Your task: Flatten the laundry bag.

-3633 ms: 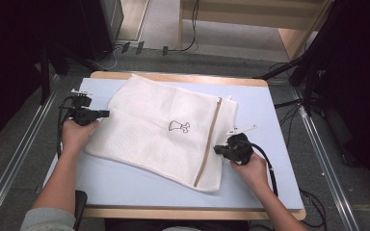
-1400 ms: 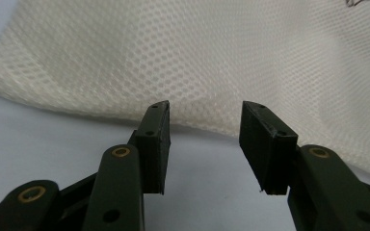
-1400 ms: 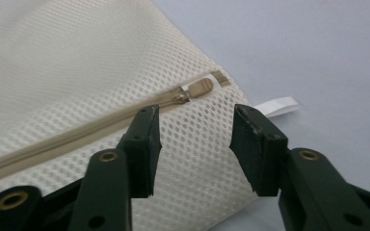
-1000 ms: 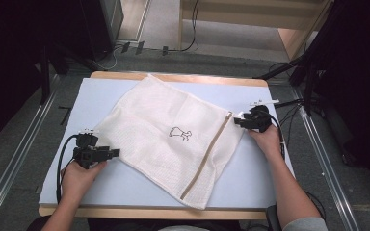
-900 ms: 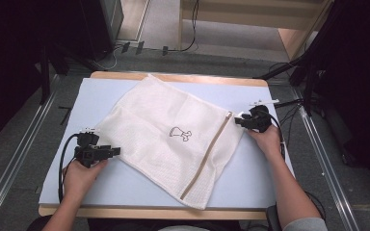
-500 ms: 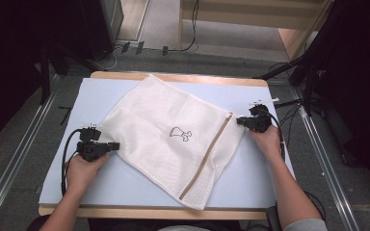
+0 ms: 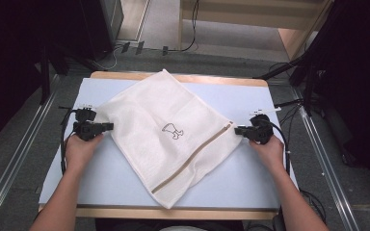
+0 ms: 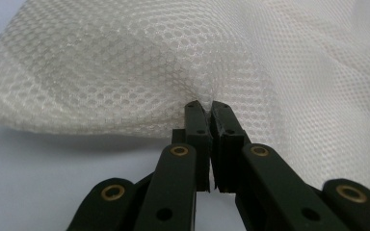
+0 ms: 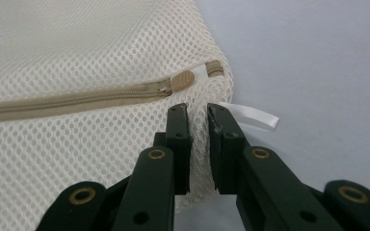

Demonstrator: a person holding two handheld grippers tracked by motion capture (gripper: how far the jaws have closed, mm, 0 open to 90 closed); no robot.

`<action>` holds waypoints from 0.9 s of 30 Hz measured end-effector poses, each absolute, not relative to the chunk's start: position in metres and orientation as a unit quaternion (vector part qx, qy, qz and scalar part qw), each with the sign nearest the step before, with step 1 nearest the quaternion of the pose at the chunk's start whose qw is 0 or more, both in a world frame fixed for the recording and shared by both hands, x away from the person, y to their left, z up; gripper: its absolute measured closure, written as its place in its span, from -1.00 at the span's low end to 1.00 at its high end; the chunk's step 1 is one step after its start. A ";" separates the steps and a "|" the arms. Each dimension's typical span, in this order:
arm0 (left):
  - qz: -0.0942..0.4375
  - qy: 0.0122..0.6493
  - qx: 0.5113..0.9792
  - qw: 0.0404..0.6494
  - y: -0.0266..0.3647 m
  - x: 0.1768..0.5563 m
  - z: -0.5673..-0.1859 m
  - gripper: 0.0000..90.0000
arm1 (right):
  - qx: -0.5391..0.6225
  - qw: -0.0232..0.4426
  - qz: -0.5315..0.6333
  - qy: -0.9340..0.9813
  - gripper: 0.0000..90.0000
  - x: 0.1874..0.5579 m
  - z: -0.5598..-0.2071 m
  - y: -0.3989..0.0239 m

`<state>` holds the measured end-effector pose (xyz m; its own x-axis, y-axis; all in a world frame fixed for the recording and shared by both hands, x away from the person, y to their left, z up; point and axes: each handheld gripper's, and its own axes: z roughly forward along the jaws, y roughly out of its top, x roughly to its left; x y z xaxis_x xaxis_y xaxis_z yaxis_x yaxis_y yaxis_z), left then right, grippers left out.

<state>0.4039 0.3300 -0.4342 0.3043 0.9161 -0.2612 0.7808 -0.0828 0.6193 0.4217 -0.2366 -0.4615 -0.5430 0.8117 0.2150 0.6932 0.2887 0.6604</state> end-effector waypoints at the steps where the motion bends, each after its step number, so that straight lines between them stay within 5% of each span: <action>1: 0.098 0.582 0.729 0.347 0.330 0.404 -0.434 0.96 | 0.471 0.081 0.366 0.799 0.82 0.422 -0.462 -0.237; 22: 0.073 0.558 0.741 0.367 0.300 0.454 -0.439 0.94 | 0.365 0.043 0.337 0.867 0.79 0.329 -0.464 -0.191; 27: 0.077 0.558 0.743 0.362 0.300 0.455 -0.440 0.88 | 0.378 0.038 0.348 0.857 0.55 0.330 -0.461 -0.199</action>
